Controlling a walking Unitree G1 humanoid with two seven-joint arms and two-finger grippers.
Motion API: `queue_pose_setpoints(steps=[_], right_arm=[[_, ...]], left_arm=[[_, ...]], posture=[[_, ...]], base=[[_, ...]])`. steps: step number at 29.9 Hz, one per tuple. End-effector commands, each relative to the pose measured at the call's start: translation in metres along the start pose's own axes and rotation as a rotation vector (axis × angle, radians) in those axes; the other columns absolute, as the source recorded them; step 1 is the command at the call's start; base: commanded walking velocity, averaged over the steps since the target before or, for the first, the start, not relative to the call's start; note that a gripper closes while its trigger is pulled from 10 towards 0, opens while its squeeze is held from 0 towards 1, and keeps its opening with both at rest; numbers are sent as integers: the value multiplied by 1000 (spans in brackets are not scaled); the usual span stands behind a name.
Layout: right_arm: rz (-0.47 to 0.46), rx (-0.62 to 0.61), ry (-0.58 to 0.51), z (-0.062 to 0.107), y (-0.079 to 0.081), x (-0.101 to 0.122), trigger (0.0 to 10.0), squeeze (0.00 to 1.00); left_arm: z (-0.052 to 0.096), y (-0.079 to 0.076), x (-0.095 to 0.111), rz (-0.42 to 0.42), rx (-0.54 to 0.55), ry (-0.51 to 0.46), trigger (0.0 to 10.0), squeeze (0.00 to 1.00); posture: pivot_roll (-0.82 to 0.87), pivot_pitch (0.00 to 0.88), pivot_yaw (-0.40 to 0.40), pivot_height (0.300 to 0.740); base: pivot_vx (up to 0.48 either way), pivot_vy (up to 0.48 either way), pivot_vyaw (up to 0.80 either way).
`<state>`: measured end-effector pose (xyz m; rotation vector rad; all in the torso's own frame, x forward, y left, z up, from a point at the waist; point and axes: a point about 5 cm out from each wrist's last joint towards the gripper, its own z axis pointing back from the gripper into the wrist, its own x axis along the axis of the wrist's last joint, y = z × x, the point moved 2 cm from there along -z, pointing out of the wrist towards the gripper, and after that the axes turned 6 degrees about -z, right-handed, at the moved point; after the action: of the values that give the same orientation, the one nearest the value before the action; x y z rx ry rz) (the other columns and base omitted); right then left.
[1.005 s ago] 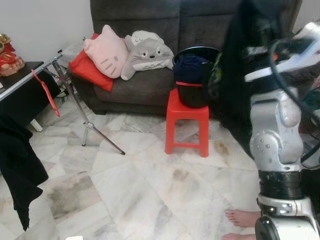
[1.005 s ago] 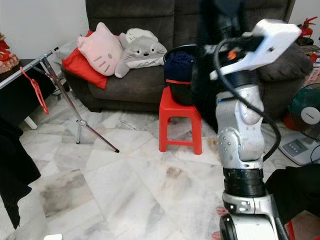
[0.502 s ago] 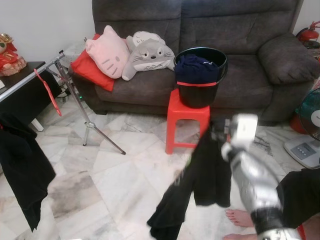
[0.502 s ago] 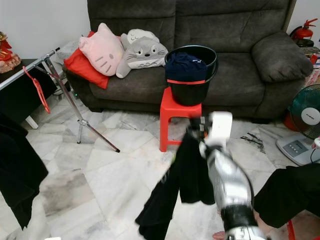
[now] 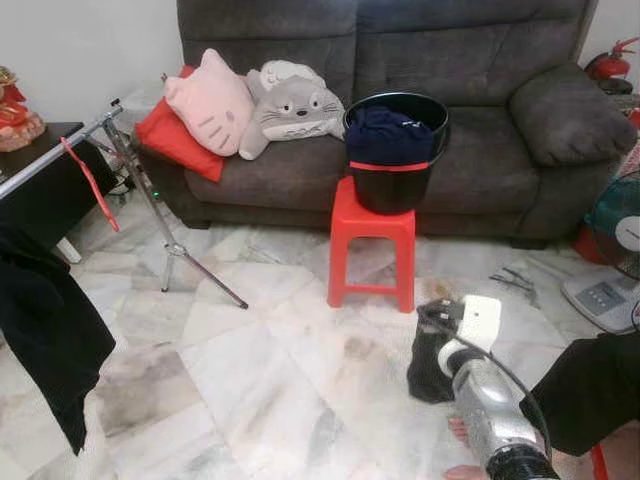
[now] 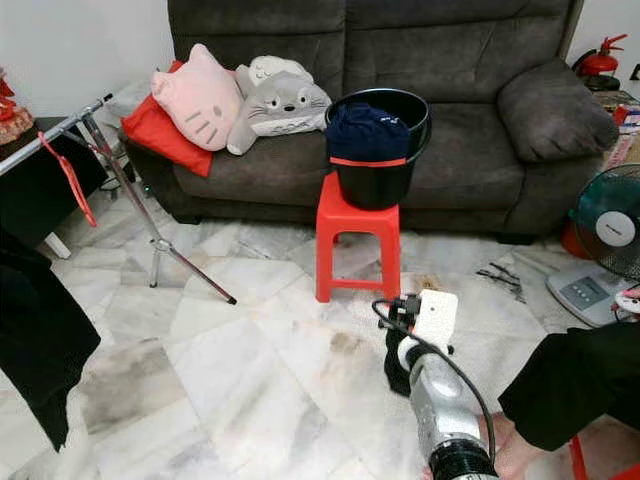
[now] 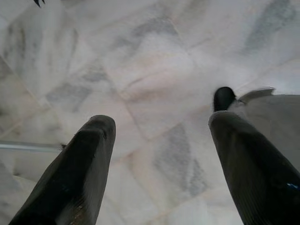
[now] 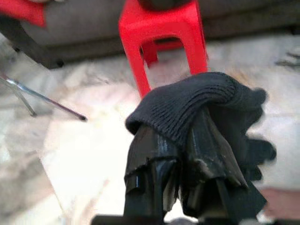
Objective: Hang hanger
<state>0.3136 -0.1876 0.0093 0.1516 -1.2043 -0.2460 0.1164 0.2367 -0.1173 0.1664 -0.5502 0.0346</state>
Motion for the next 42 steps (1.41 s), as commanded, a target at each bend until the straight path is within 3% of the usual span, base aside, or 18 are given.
queue_pose_setpoints(steps=[1,28,42], right_arm=[[15,18,-70,-3,8,13,10000,0],[69,46,-120,-3,11,12,10000,0],[77,64,-108,-4,11,10,10000,0]], left_arm=[[1,5,-4,-3,18,22,10000,0],[3,8,-11,1,22,30,10000,0],[0,-6,-3,45,18,11,10000,0]], posture=[[-176,0,106,740],[-188,0,104,740],[-179,0,76,740]], base=[[0,0,675],[0,0,786],[0,0,788]])
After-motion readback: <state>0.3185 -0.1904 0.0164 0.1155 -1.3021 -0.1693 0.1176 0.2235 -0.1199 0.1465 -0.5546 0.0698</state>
